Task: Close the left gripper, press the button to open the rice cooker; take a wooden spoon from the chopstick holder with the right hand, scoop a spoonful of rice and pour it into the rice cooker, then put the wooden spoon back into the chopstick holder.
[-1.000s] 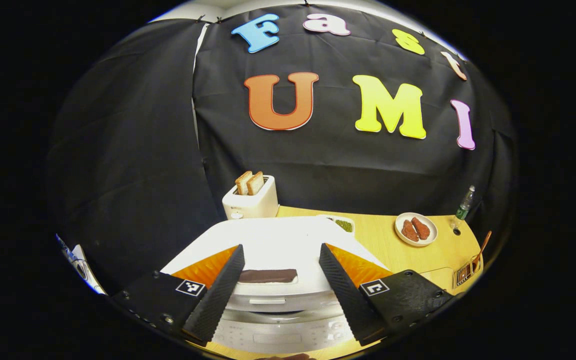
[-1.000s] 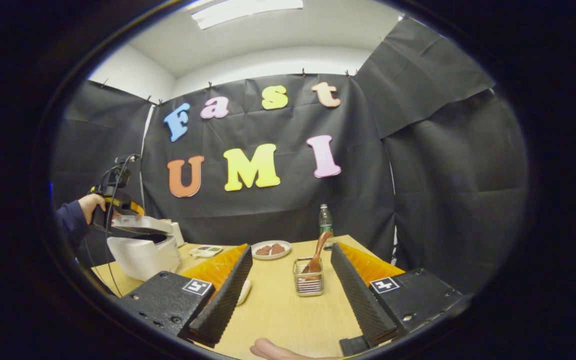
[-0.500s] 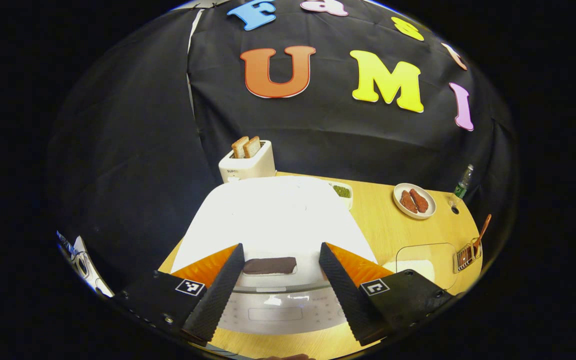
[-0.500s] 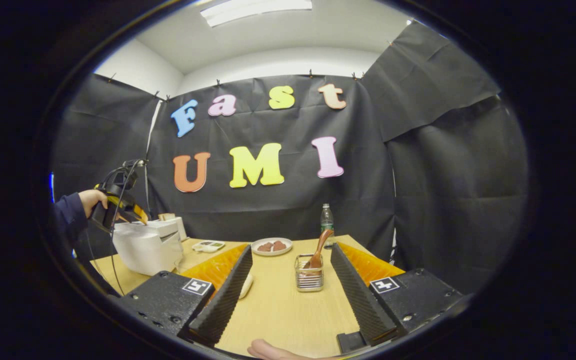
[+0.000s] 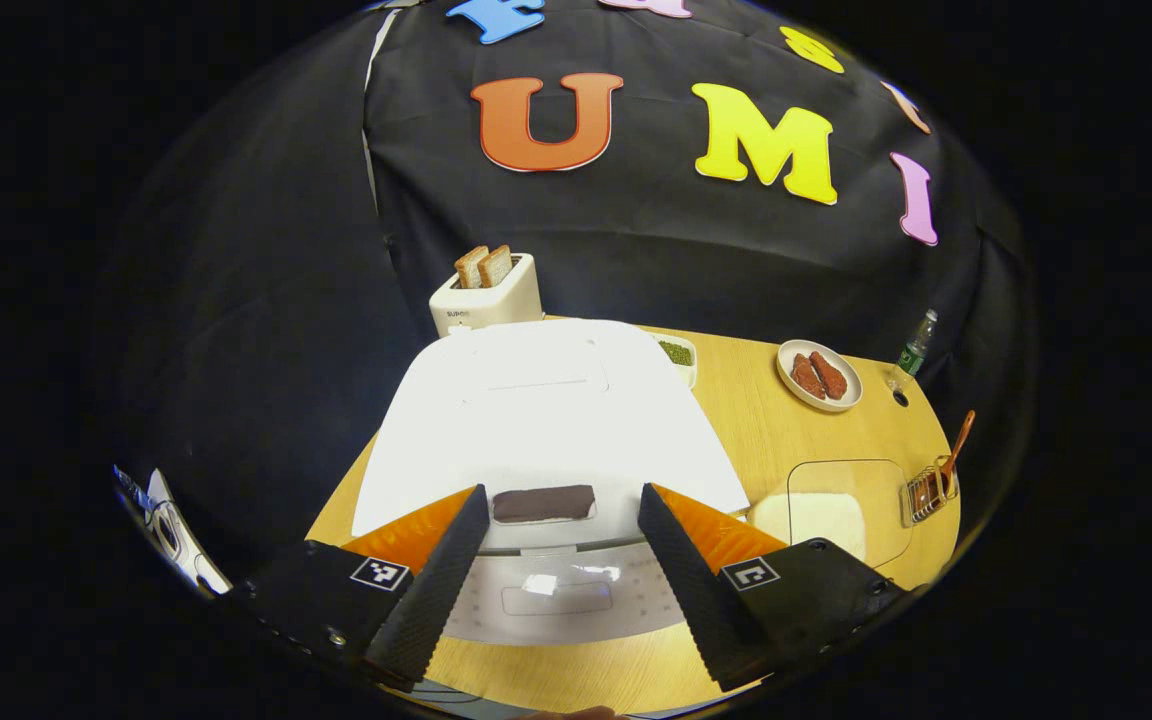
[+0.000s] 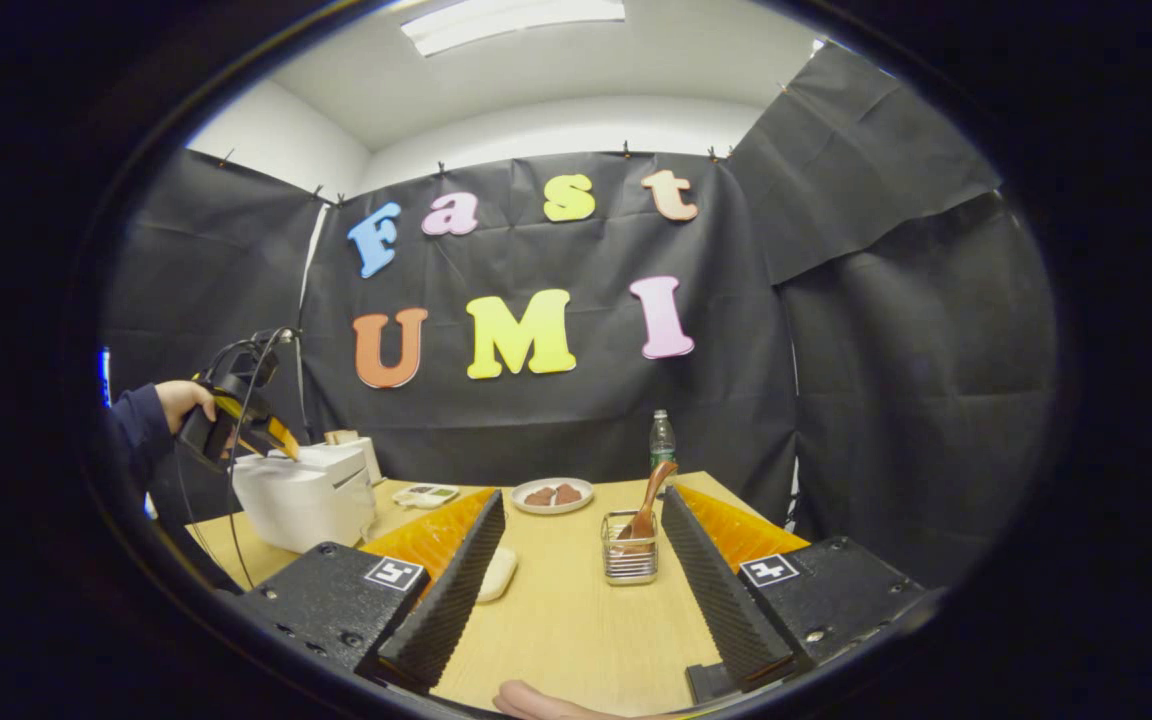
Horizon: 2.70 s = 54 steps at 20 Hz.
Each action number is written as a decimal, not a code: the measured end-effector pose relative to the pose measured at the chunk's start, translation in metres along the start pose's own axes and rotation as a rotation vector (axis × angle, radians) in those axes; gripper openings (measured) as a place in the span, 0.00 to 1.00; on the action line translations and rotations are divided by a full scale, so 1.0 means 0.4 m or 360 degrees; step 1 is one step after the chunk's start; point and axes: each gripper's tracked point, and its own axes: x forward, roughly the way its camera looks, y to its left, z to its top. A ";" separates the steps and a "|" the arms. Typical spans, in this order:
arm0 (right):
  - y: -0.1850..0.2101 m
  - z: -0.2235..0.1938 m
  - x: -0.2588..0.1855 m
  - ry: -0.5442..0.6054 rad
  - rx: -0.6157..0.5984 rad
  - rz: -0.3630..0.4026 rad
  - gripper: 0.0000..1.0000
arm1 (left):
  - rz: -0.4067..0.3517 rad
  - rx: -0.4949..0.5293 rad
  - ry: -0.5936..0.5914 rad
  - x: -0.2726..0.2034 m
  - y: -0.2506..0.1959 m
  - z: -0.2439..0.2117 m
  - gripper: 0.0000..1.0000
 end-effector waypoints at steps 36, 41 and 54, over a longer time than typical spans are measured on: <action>0.006 -0.033 0.003 0.0070 0.0048 -0.0030 0.99 | -0.0232 -0.0150 -0.0824 -0.216 -0.076 0.050 0.93; 0.016 0.029 -0.013 -0.0019 0.0001 -0.0056 0.99 | -0.0280 -0.0092 -0.1013 -0.399 -0.097 0.002 0.92; 0.037 0.053 -0.035 -0.0061 -0.0004 -0.0085 0.99 | -0.0261 -0.0036 -0.1262 -0.611 -0.075 -0.205 0.94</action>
